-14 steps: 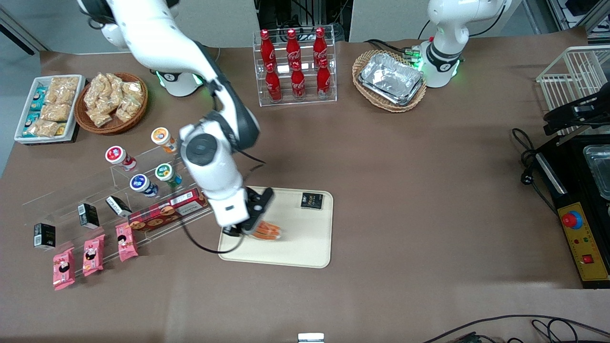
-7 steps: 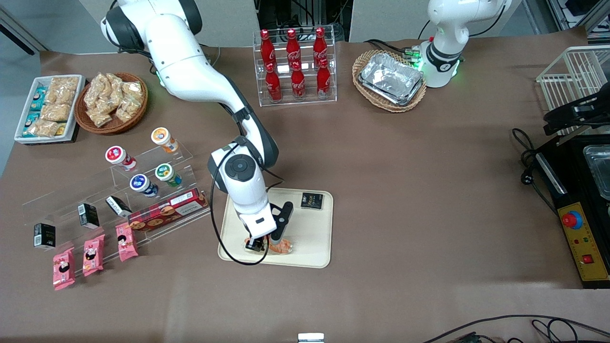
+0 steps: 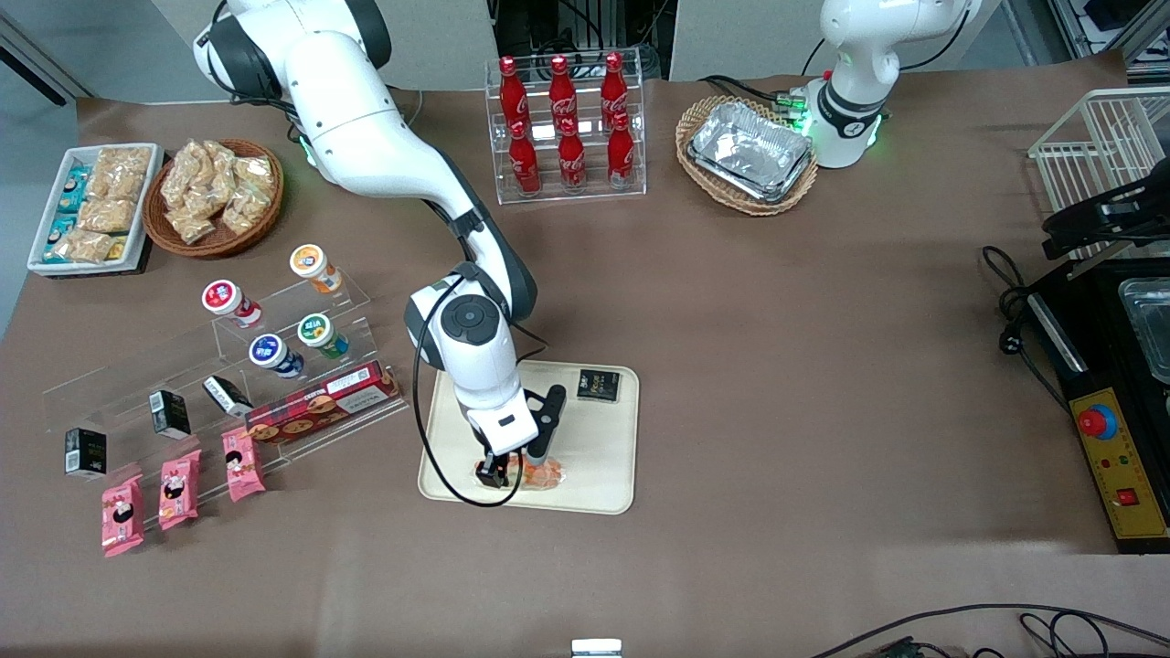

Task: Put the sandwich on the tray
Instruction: 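Lower the sandwich onto the tray and open the right gripper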

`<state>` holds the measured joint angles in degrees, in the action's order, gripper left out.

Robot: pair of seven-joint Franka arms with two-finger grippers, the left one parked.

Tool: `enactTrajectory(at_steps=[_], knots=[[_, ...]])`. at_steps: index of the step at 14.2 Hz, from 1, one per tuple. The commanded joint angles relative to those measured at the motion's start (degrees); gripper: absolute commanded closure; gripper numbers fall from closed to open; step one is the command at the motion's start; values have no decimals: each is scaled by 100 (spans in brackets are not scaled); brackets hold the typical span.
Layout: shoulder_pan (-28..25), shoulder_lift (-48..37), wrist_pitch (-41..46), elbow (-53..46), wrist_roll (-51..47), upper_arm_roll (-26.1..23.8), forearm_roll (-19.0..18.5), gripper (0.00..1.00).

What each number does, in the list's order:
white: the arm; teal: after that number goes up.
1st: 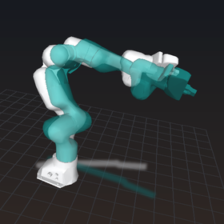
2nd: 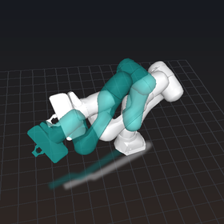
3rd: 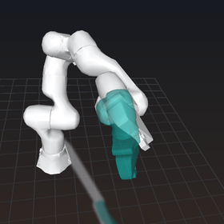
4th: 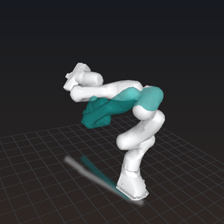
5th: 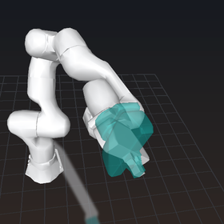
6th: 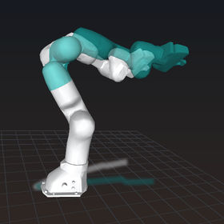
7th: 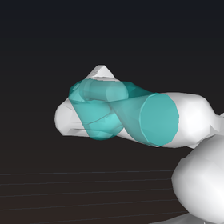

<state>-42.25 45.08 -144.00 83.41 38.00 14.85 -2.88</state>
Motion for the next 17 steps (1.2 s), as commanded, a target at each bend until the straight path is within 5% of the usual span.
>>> enactTrajectory(at_steps=[1,6,11,17], knots=[[-90,80,-111,-9,-82,62,-19,0],[-55,-87,11,18,-65,45,94,0],[15,-1096,1502,9,-65,71,815,0],[314,-2572,3419,-8,-1212,220,1062,0]])
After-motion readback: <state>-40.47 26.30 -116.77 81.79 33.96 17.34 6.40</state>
